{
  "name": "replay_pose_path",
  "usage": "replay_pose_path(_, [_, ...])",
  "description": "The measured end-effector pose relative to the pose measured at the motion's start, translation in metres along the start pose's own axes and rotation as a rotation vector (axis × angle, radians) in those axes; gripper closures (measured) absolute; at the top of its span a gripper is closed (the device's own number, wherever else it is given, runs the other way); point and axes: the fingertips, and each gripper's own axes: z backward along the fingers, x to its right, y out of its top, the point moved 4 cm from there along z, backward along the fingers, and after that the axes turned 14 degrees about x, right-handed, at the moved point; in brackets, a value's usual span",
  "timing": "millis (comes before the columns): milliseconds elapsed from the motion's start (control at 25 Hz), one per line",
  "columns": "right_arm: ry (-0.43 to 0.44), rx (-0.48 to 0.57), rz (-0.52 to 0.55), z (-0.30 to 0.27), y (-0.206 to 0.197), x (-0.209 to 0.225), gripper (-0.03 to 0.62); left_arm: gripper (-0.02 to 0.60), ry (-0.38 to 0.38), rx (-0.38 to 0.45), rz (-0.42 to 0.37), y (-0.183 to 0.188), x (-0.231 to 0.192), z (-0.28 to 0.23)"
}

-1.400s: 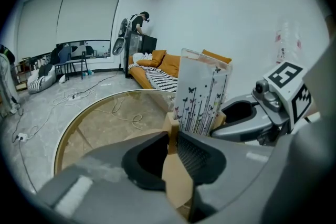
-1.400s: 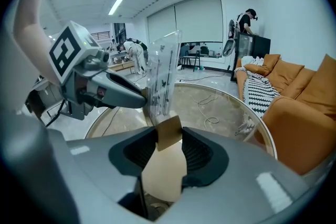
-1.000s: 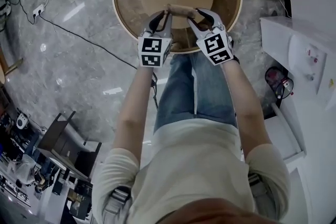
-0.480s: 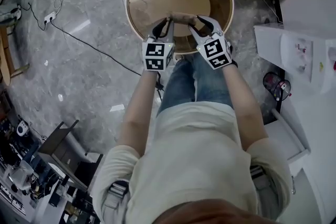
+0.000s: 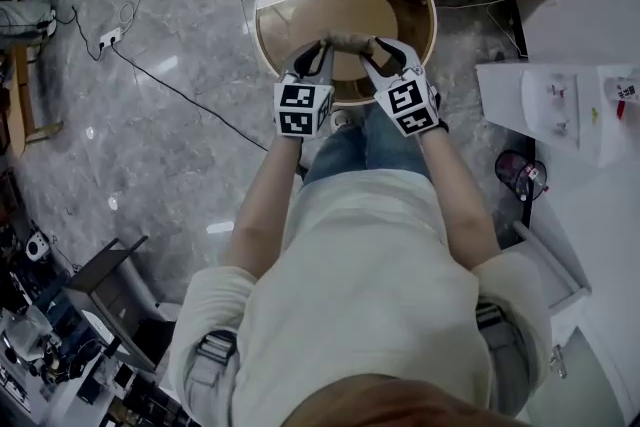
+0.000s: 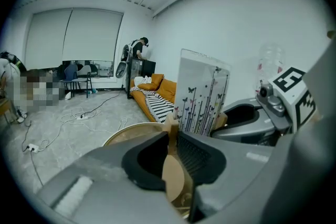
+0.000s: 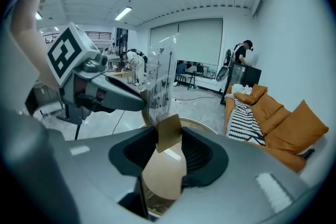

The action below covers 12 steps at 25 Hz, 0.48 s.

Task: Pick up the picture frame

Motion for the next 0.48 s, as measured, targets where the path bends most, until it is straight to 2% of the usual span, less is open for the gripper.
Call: replay_pose_path(480, [-0.004,0.051,0.020,0.040,0.041,-0.014,0.442,0.529,0.014,0.037,0.012,0.036,0.025,0.037])
